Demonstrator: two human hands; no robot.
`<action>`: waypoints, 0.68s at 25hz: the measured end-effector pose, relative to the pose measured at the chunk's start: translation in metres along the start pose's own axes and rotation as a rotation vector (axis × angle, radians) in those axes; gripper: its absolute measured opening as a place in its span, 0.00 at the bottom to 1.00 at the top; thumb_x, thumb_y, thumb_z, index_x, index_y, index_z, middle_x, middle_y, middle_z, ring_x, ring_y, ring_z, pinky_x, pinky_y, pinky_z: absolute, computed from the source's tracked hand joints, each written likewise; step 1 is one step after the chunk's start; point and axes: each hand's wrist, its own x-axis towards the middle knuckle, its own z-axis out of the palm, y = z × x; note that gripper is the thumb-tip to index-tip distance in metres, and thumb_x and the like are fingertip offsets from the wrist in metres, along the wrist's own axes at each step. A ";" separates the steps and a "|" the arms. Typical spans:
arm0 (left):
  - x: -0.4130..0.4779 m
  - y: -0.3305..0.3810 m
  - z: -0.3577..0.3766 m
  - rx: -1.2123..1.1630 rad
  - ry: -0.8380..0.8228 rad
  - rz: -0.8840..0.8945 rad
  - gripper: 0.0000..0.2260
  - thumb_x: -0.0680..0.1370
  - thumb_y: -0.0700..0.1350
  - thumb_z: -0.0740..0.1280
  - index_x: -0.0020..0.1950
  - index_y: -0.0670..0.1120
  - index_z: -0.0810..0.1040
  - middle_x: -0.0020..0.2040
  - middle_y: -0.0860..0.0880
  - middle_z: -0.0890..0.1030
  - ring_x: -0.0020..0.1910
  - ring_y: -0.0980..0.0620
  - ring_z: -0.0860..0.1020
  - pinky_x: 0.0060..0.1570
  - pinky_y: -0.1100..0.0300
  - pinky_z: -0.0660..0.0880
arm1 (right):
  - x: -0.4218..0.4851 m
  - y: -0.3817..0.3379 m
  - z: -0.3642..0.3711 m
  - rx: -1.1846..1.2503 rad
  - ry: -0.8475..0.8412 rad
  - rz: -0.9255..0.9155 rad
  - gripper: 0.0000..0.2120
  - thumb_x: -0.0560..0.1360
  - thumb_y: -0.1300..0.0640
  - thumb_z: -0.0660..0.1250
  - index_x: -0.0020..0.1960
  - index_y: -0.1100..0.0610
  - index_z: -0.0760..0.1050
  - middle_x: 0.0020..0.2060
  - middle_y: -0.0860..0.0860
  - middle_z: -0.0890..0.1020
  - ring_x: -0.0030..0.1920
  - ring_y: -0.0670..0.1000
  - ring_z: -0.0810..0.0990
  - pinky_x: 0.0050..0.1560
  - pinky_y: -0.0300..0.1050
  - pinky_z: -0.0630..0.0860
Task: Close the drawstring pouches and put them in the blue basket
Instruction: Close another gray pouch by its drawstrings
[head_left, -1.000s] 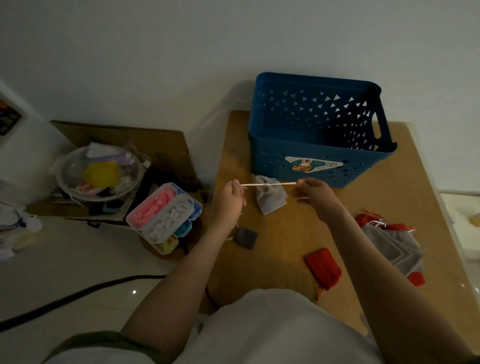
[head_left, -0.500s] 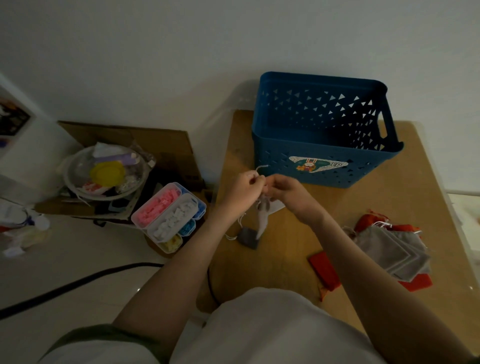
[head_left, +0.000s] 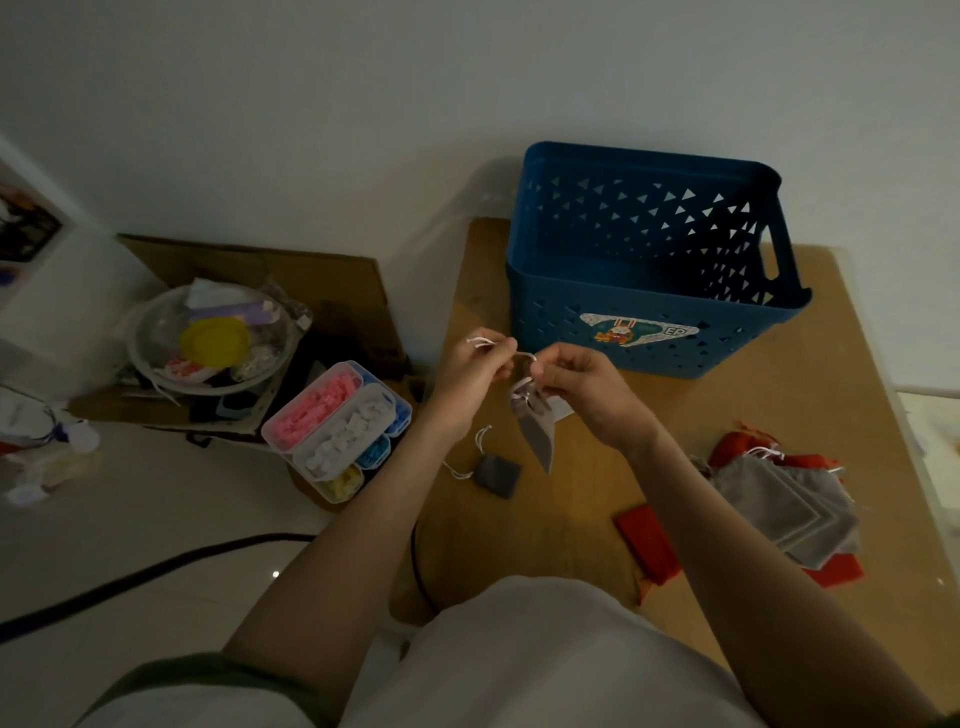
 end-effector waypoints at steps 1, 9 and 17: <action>0.000 -0.001 0.000 -0.027 -0.003 0.008 0.03 0.79 0.45 0.64 0.46 0.48 0.76 0.38 0.52 0.77 0.39 0.57 0.76 0.40 0.66 0.71 | 0.000 -0.001 0.000 0.061 0.018 -0.015 0.05 0.71 0.57 0.68 0.43 0.59 0.77 0.37 0.54 0.79 0.38 0.50 0.76 0.42 0.40 0.74; 0.003 -0.006 0.005 0.186 -0.083 0.191 0.07 0.80 0.42 0.62 0.54 0.44 0.78 0.44 0.55 0.78 0.43 0.63 0.77 0.41 0.75 0.71 | 0.002 -0.004 0.000 0.110 0.048 -0.041 0.03 0.72 0.59 0.67 0.43 0.59 0.77 0.33 0.49 0.80 0.36 0.47 0.76 0.39 0.38 0.73; 0.004 -0.009 0.007 0.501 -0.196 0.290 0.05 0.80 0.42 0.63 0.51 0.44 0.78 0.45 0.51 0.78 0.42 0.61 0.75 0.39 0.76 0.69 | 0.005 -0.002 -0.009 0.031 0.164 0.060 0.07 0.79 0.59 0.62 0.44 0.58 0.77 0.38 0.53 0.79 0.41 0.50 0.77 0.47 0.44 0.73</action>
